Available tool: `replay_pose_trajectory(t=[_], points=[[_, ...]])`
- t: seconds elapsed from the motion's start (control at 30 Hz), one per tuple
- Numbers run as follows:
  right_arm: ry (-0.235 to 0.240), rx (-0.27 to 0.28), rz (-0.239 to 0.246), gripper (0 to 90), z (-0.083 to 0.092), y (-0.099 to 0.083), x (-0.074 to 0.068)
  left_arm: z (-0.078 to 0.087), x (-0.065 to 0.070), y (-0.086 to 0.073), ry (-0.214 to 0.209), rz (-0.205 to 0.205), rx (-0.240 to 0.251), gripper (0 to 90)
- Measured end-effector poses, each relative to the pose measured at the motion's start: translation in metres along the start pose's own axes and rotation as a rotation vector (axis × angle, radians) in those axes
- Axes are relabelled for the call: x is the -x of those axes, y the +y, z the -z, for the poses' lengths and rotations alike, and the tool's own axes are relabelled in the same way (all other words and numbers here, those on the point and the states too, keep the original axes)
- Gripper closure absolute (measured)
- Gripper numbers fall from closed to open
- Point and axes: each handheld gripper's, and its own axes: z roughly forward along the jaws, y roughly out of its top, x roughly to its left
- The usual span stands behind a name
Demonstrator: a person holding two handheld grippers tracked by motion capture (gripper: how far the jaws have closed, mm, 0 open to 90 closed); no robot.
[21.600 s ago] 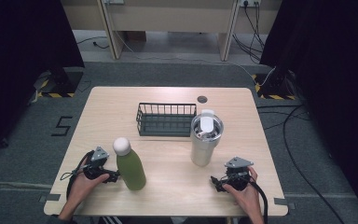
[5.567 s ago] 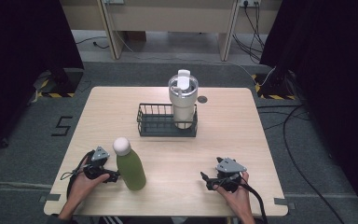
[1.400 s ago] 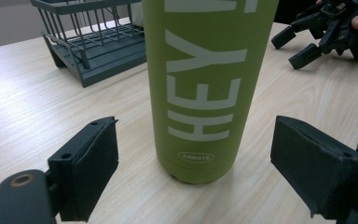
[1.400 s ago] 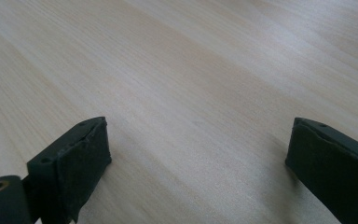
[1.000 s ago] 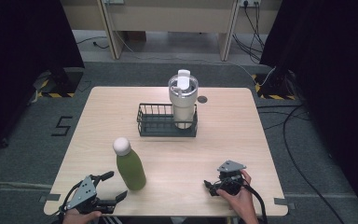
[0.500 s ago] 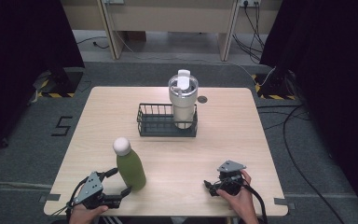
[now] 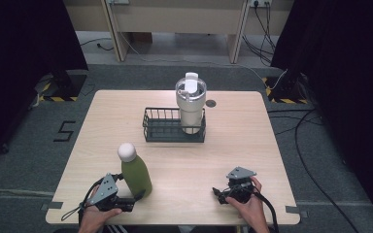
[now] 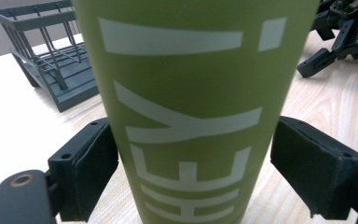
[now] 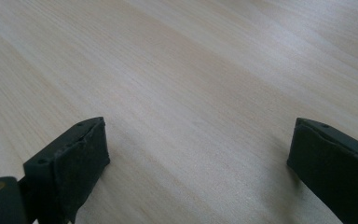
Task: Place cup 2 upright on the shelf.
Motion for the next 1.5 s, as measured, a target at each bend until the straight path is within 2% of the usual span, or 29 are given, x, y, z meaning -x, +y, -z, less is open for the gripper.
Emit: replay_pose_trajectory(t=[0.33,0.57,0.7,1.0,1.13,1.27,1.5], points=[[0.000,0.000,0.001,5.3,0.000,0.000,0.000,-0.014,-0.002,0.003,-0.013,-0.023,-0.006,14.8],[0.002,0.000,0.006,5.4,0.000,0.000,0.000,-0.020,-0.002,0.001,-0.007,-0.021,0.010,15.4],[0.002,0.000,0.006,5.4,0.000,0.000,0.000,-0.021,-0.004,0.000,-0.015,0.004,0.027,19.7],[0.002,0.000,0.003,5.3,0.000,0.000,0.000,-0.021,-0.004,0.001,-0.009,0.002,0.030,20.4],[0.002,0.000,0.006,5.3,0.000,0.000,0.000,-0.020,-0.002,0.008,-0.013,-0.019,0.033,20.5],[0.002,0.000,0.005,5.1,0.000,0.000,0.000,-0.017,-0.003,0.019,-0.024,-0.012,0.048,20.5],[0.001,-0.001,0.001,5.0,0.000,0.000,0.000,-0.016,-0.008,0.031,-0.011,-0.004,0.045,20.5]])
